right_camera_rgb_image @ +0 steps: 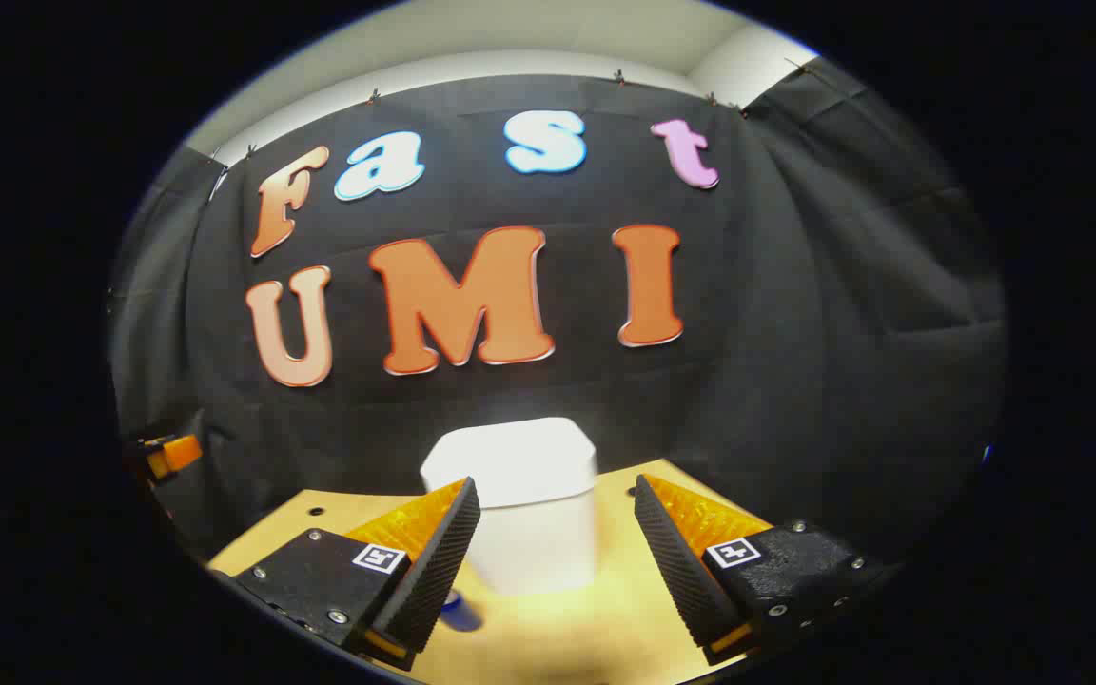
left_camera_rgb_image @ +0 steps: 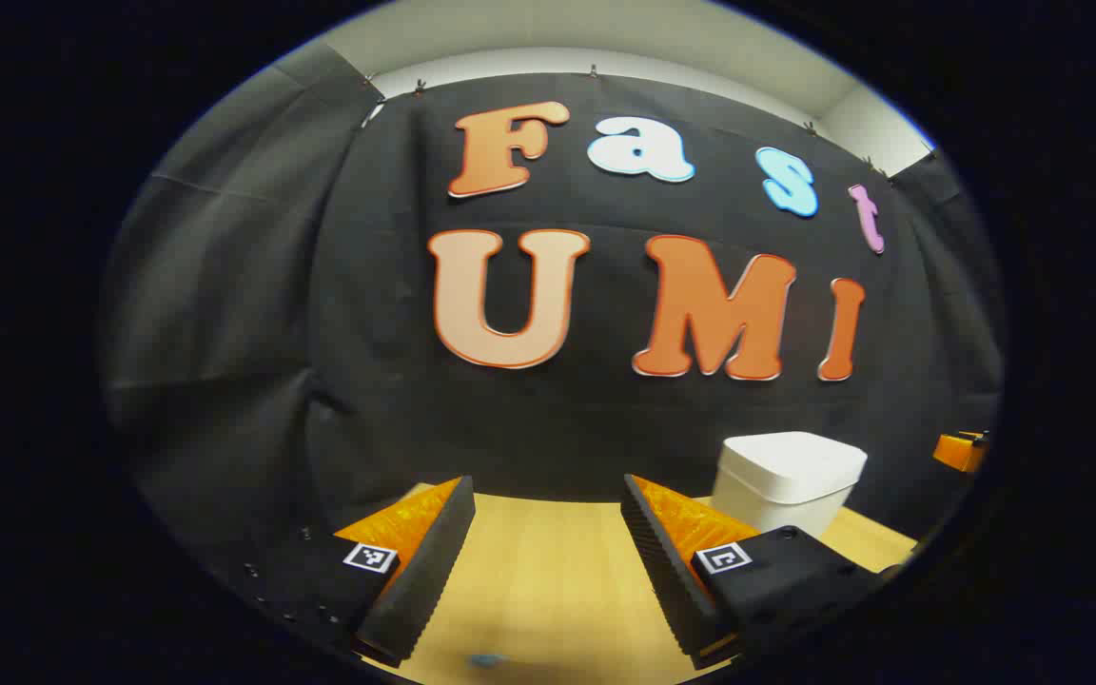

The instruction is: Press the lid of the desktop garbage bin to open it, pick up the crumpled paper on the desktop and throw it into the bin, then pick up the pop can on the desktop and drop it into the bin, and finally close the garbage bin lid.

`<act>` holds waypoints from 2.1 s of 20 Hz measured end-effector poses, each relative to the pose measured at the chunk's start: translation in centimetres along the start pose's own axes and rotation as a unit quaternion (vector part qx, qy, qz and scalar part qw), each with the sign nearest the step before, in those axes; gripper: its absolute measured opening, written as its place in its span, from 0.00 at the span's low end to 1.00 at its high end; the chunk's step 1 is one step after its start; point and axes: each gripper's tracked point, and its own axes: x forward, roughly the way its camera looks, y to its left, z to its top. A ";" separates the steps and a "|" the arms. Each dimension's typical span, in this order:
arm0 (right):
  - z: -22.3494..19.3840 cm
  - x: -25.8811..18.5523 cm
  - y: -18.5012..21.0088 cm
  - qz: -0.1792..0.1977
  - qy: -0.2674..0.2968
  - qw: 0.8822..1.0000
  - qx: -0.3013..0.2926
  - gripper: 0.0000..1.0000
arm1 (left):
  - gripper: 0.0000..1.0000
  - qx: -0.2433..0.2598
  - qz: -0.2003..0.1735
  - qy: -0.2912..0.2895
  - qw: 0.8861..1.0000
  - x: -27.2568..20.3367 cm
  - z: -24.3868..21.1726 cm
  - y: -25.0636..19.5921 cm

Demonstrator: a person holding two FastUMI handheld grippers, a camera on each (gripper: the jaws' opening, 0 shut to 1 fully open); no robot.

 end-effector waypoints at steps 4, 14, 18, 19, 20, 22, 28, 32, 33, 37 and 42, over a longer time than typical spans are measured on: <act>3.9 -0.3 6.2 0.028 -0.057 0.997 -0.036 0.99 | 0.98 -0.001 -0.004 0.007 1.000 0.2 0.3 3.7; 5.5 1.7 8.7 0.042 -0.037 0.993 -0.106 0.99 | 0.98 0.042 0.004 0.001 0.999 1.4 2.6 5.0; 4.3 1.8 8.3 0.040 -0.012 0.994 -0.100 0.99 | 0.98 0.010 -0.019 0.024 0.999 1.6 1.2 3.6; 4.2 1.8 8.0 0.035 -0.011 0.994 -0.101 0.99 | 0.98 0.006 -0.022 0.027 0.999 1.7 1.0 3.5; 4.1 1.7 7.5 0.027 -0.008 0.994 -0.103 1.00 | 0.98 0.006 -0.020 0.031 0.999 1.6 0.7 3.8; 3.5 1.8 7.2 0.022 0.001 0.994 -0.104 1.00 | 0.98 0.012 -0.010 0.026 1.000 1.7 0.9 4.4; 2.3 2.3 6.8 0.018 0.029 0.995 -0.092 0.99 | 0.99 0.010 -0.011 0.031 0.999 2.1 0.6 4.8; 1.7 2.8 6.4 0.014 0.047 0.994 -0.093 0.99 | 0.99 0.008 -0.010 0.037 0.999 2.3 -0.1 4.8; 1.5 2.9 6.2 0.013 0.051 0.994 -0.095 0.99 | 0.99 0.008 -0.010 0.039 0.999 2.3 -0.1 4.8; 1.5 3.8 6.2 0.023 0.069 0.993 -0.095 0.95 | 0.98 0.011 -0.003 0.040 0.999 2.2 -0.2 5.4; 2.2 7.0 5.2 0.025 0.110 0.987 -0.112 0.86 | 0.99 0.011 0.001 0.040 0.999 2.2 -0.2 6.1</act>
